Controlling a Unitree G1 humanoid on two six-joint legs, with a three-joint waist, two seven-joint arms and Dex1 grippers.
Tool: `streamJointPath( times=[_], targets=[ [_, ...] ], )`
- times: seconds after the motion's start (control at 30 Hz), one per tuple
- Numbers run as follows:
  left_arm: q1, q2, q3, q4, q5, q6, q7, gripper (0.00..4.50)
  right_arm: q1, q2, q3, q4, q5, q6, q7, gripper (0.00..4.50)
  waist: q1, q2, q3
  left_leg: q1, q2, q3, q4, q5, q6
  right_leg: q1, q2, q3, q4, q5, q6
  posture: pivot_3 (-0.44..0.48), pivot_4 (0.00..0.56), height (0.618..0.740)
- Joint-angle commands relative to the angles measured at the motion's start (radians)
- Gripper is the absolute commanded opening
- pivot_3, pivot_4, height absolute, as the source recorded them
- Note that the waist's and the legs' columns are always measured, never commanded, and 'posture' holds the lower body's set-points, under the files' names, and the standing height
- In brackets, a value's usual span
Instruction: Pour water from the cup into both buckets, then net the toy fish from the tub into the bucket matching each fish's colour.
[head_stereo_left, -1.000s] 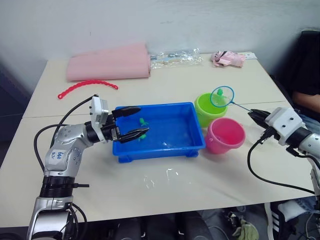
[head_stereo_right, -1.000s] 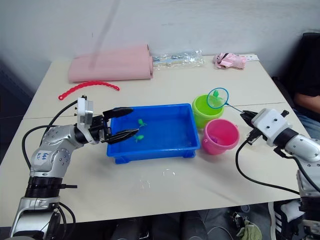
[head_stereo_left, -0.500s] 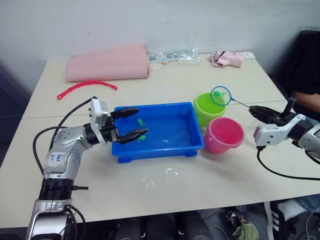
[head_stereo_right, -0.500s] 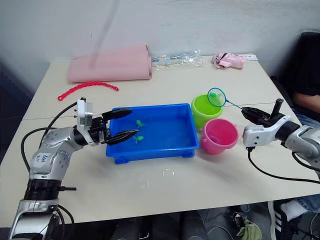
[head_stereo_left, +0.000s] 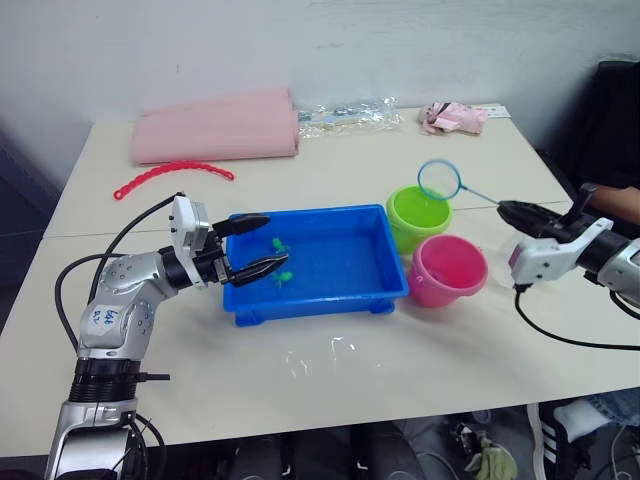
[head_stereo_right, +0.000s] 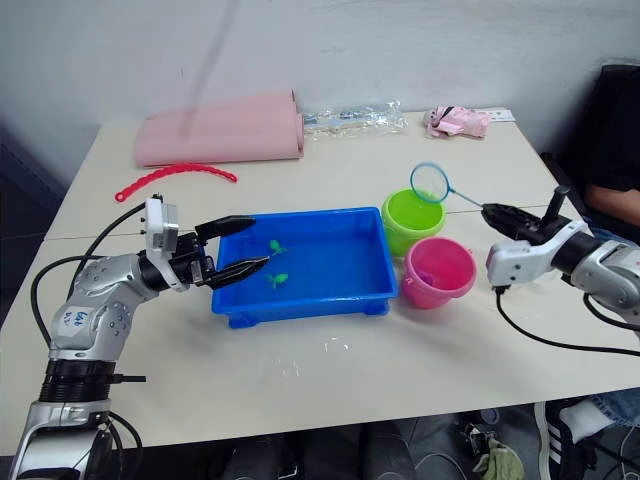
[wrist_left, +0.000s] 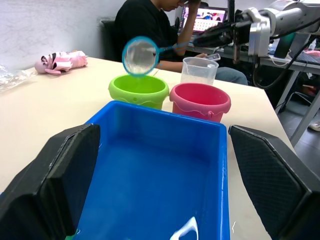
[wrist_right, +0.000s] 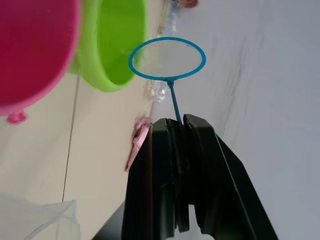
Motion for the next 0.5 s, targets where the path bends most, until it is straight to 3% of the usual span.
streamJointPath(
  times=[0.03,0.13,0.23,0.37,0.5],
  targets=[
    [0.013,0.022,0.077,-0.031,-0.057,-0.005,-0.013,4.47,0.024,0.048,-0.016,-0.181,0.448,0.198,0.26,0.0,-0.002,0.0,0.0,0.0,0.0,0.0,0.0,0.0,0.0,0.0,0.0,0.0,0.0,0.0,0.0,0.0,0.15,0.74],
    [0.048,0.068,0.132,-0.006,-0.075,-0.01,-0.057,4.47,0.015,0.098,-0.01,-0.411,0.802,0.603,0.396,0.0,-0.005,0.0,0.0,0.002,0.001,0.0,-0.001,0.0,0.0,0.001,0.001,0.0,0.0,0.0,0.0,0.0,0.15,0.74],
    [0.104,0.143,0.162,0.035,-0.04,-0.058,-0.125,4.47,0.002,0.06,0.074,-0.556,0.904,0.869,0.555,0.0,-0.001,0.0,0.0,0.004,0.003,0.0,-0.001,0.0,0.0,0.002,0.0,0.001,0.001,0.0,-0.001,0.0,0.15,0.74],
    [0.159,0.207,0.197,0.09,-0.02,-0.141,-0.205,4.47,-0.063,0.107,0.14,-0.617,0.909,1.103,0.578,0.0,0.004,0.0,0.0,0.003,0.002,-0.001,-0.001,-0.003,0.002,0.002,-0.003,-0.001,-0.001,-0.001,-0.002,0.0,0.15,0.74],
    [0.185,0.251,0.205,0.116,-0.009,-0.173,-0.251,4.47,-0.119,0.173,0.252,-0.556,0.735,1.045,0.645,0.0,0.002,0.0,0.0,0.003,0.001,-0.001,-0.001,-0.004,0.002,0.002,-0.01,-0.004,-0.001,-0.002,-0.003,0.0,0.15,0.74]
  ],
)
